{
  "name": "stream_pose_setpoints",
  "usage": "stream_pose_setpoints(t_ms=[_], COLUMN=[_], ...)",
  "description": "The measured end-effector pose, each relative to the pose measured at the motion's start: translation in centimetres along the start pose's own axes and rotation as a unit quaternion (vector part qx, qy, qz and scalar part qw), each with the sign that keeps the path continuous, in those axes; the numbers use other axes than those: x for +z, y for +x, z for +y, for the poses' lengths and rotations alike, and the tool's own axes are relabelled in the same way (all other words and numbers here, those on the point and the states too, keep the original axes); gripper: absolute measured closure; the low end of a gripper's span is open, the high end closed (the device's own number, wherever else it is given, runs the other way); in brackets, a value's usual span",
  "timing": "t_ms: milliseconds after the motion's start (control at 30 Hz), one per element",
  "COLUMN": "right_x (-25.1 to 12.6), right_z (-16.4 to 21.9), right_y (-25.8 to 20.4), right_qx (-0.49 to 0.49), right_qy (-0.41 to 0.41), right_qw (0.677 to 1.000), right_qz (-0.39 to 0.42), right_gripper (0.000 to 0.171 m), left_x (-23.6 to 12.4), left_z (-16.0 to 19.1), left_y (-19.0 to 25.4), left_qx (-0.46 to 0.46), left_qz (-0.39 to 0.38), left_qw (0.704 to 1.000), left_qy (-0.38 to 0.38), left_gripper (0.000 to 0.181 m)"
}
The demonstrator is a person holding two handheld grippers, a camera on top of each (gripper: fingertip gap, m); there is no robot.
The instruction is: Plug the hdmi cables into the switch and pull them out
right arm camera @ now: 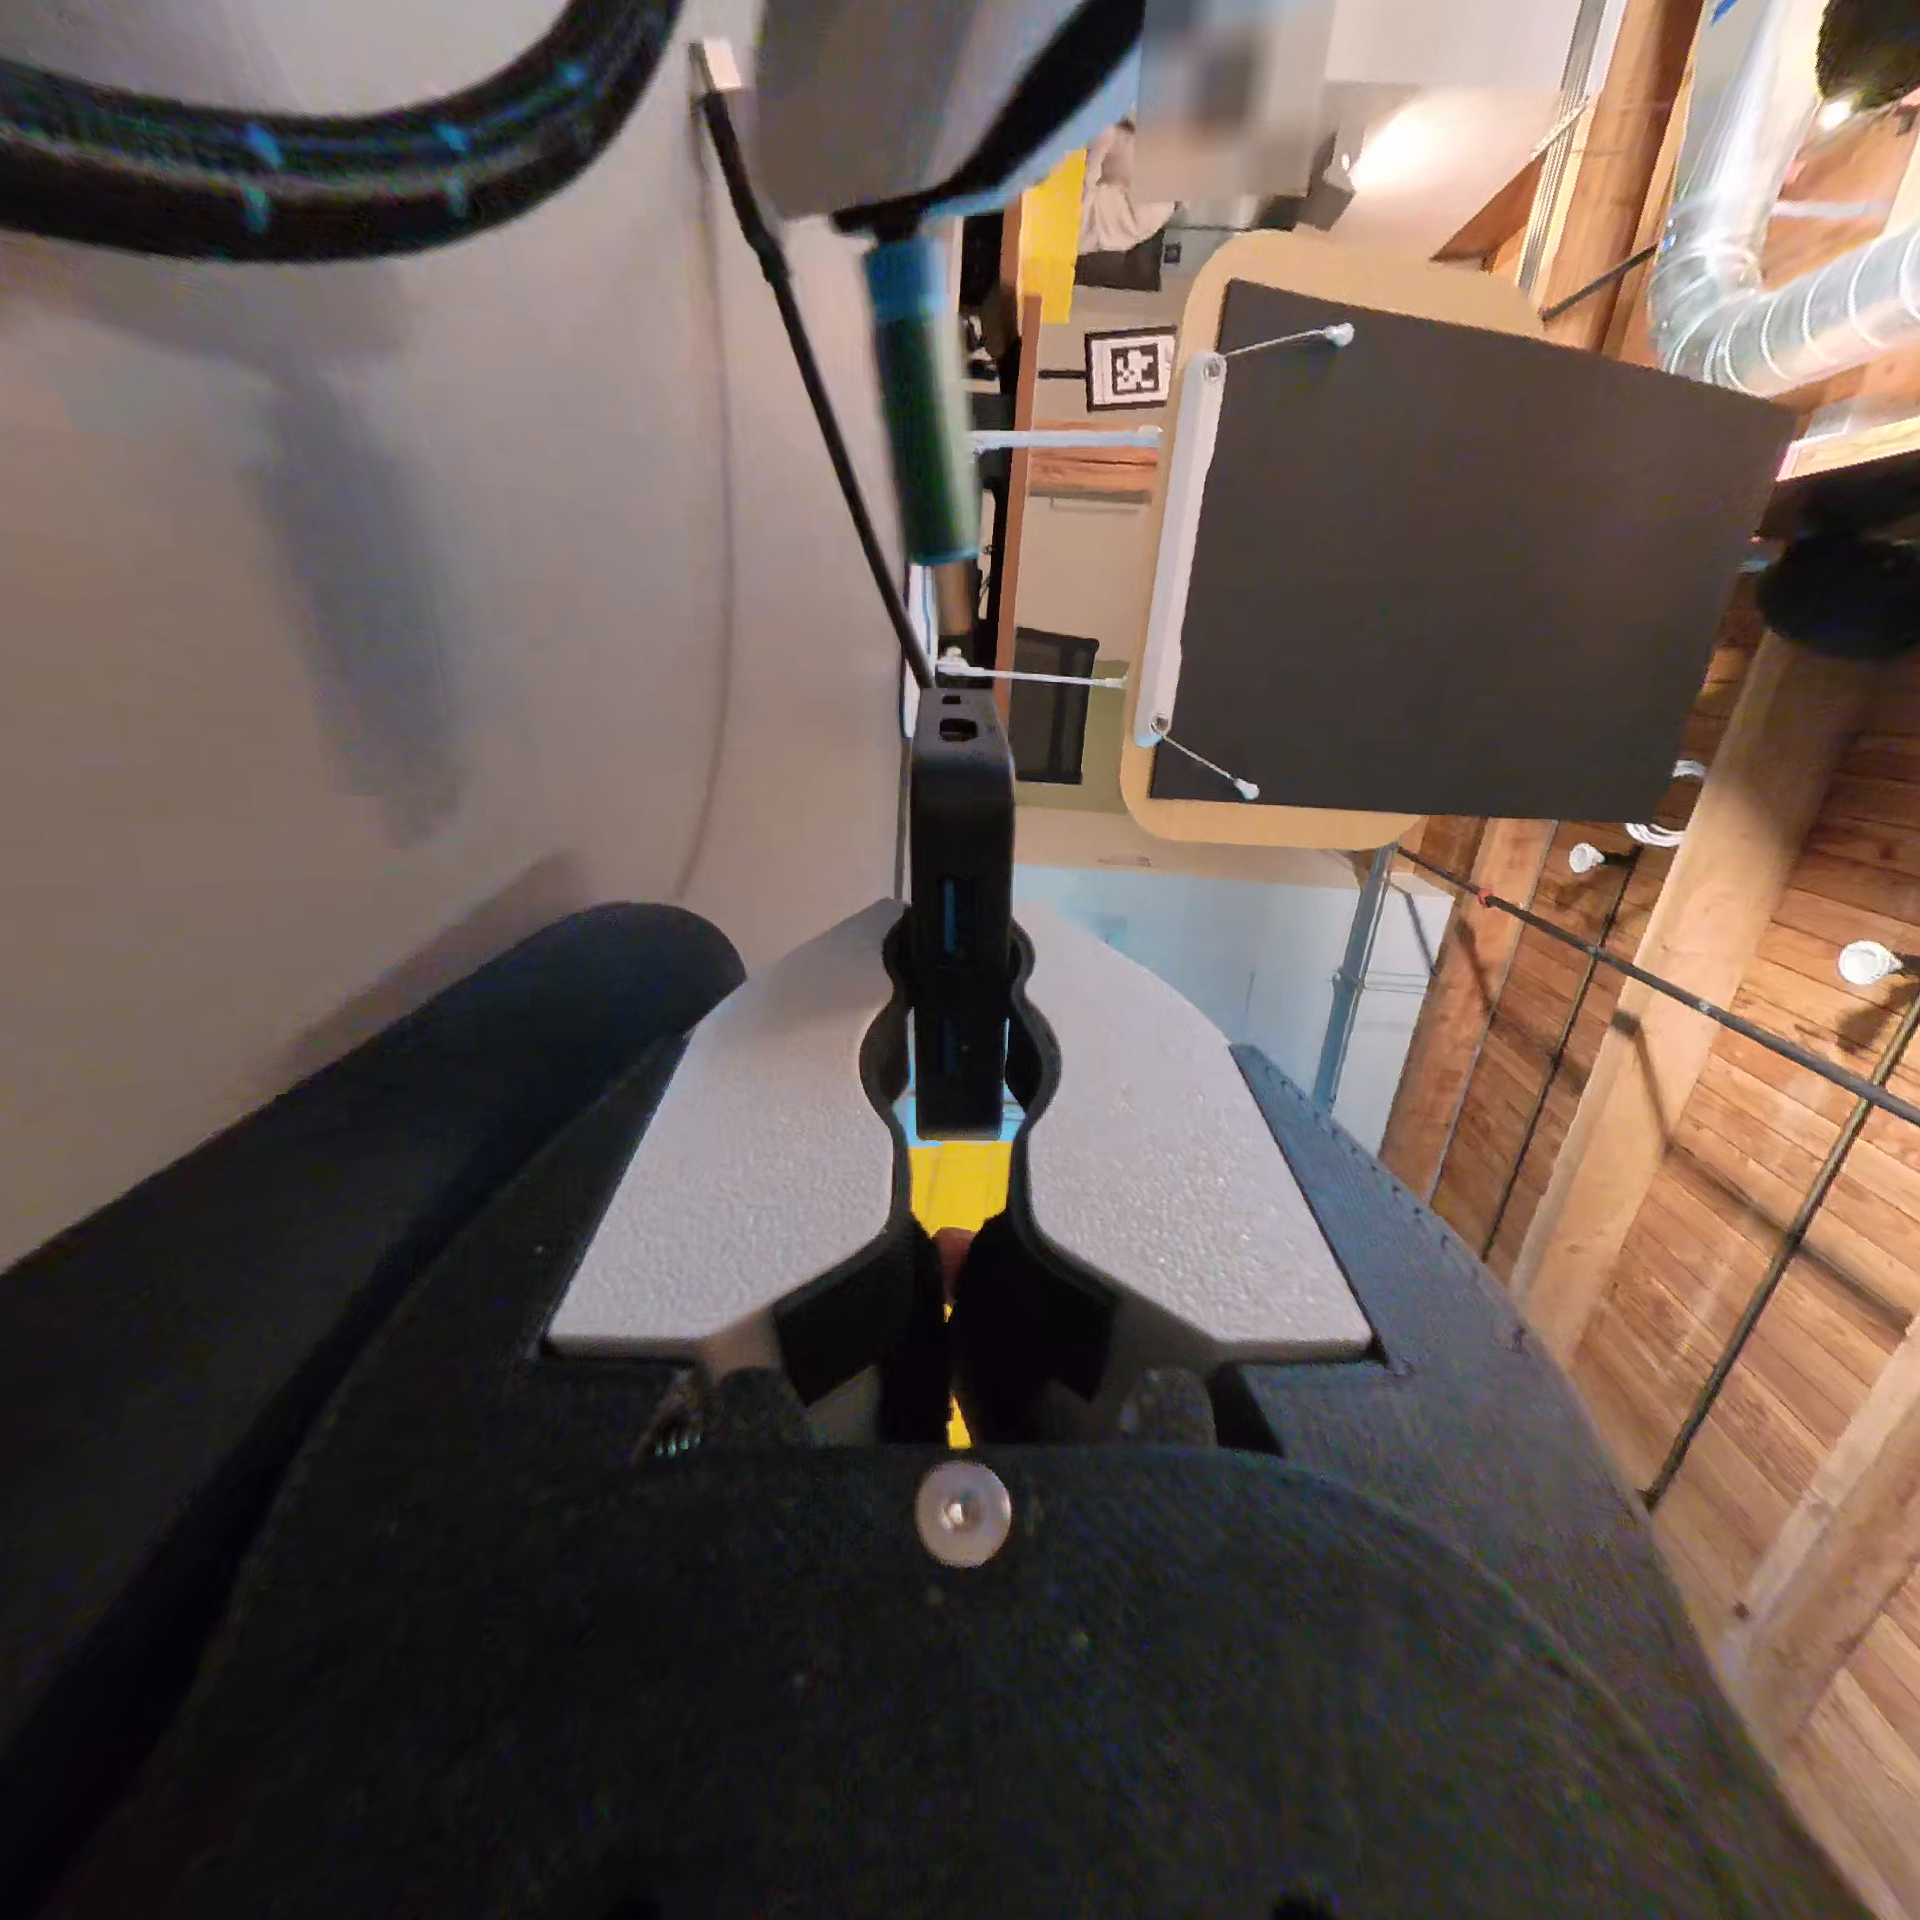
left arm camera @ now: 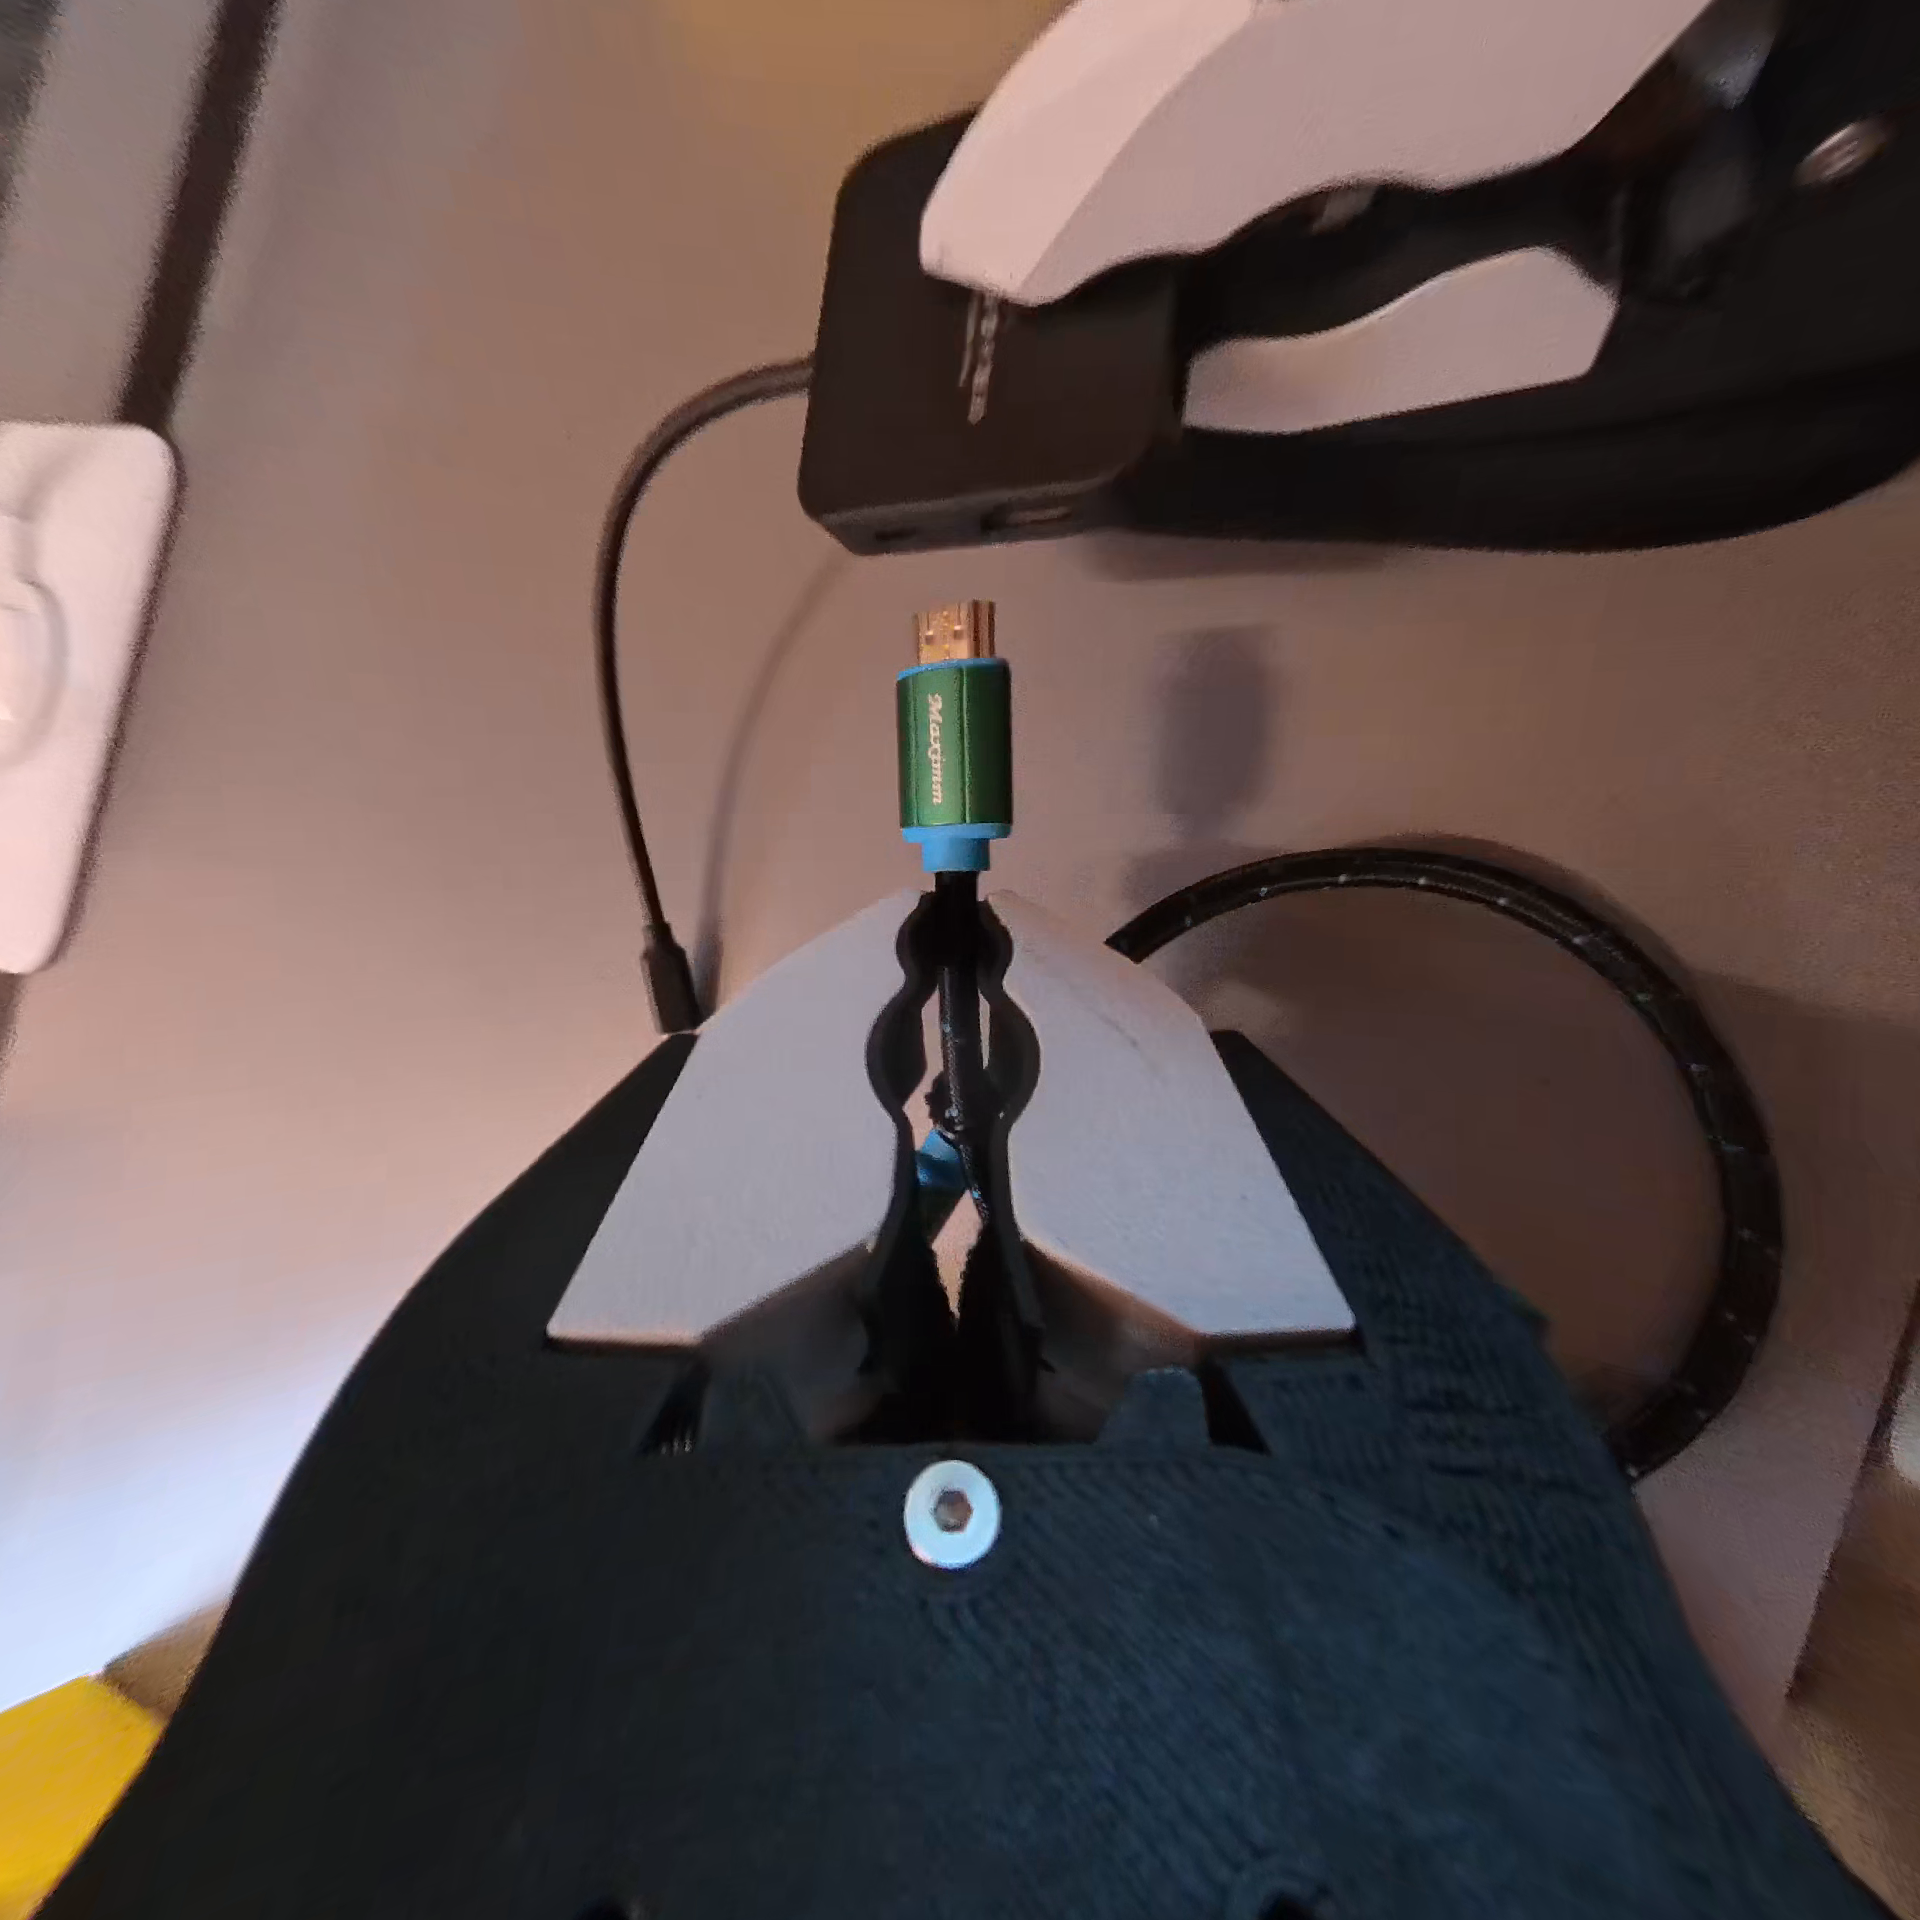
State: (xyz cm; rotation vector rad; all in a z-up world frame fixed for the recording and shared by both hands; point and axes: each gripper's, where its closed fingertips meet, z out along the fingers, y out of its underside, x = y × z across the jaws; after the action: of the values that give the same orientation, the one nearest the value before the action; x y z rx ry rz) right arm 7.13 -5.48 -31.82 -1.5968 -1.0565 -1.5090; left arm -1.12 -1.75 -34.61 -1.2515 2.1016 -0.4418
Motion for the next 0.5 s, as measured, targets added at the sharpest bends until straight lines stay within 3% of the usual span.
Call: stream_pose_setpoints(t_ms=[500], right_x=[0.2], right_z=[-0.7], right_y=[-0.1], right_qx=[-0.034], right_qy=[0.016], right_qw=[0.999], right_qz=[0.006], right_gripper=[0.157], left_x=[0.2], left_z=[-0.2], left_y=[1.7], left_qx=[0.002], left_qz=[0.058], left_qw=[0.998], left_qy=[-0.024], left_gripper=[0.175])
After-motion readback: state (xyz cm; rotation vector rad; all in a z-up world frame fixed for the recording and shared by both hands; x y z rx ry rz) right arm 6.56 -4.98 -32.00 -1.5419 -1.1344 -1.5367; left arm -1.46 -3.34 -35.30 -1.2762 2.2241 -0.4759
